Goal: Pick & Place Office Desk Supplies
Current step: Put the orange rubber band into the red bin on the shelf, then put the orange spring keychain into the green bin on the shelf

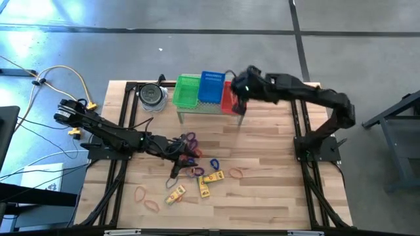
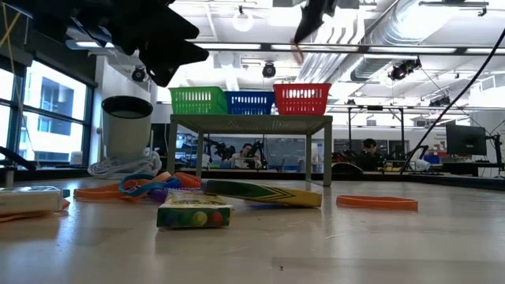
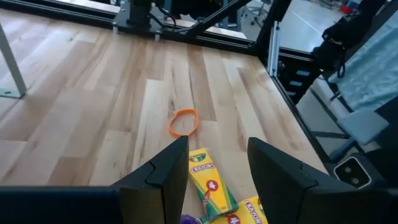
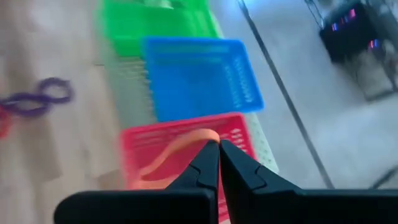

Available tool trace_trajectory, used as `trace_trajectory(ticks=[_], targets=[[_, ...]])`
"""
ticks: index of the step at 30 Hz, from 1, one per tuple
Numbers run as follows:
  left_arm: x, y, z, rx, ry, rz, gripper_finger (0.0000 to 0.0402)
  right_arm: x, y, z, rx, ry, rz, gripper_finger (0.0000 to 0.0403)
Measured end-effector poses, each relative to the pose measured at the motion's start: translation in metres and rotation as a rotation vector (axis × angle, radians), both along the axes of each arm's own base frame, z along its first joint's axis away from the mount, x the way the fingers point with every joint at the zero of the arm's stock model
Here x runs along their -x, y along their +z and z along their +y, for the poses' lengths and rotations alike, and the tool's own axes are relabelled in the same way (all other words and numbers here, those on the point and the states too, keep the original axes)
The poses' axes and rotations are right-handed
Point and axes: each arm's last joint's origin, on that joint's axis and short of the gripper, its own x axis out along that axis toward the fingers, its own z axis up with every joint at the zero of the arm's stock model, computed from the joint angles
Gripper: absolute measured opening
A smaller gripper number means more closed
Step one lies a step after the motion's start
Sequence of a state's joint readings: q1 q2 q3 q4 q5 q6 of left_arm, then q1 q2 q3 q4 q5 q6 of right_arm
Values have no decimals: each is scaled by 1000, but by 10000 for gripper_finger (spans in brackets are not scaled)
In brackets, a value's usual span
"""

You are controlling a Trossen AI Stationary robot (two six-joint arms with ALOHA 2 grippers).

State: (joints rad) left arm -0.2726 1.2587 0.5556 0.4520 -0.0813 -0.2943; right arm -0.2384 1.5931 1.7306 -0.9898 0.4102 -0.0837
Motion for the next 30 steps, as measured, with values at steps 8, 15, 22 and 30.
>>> trace_trajectory(ticks=[8, 15, 22, 30], targets=[[1, -3, -1, 28, 5, 36, 160, -15, -49, -54, -177, -40, 160, 3], [1, -3, -1, 0, -2, 31, 160, -32, -77, -70, -89, -138, 244, 5], [1, -3, -1, -1, -2, 35, 160, -33, -74, -69, -49, -172, 225, 61], [1, -3, 1, -26, 3, 30, 160, -34, -66, -55, 13, -196, 211, 180]])
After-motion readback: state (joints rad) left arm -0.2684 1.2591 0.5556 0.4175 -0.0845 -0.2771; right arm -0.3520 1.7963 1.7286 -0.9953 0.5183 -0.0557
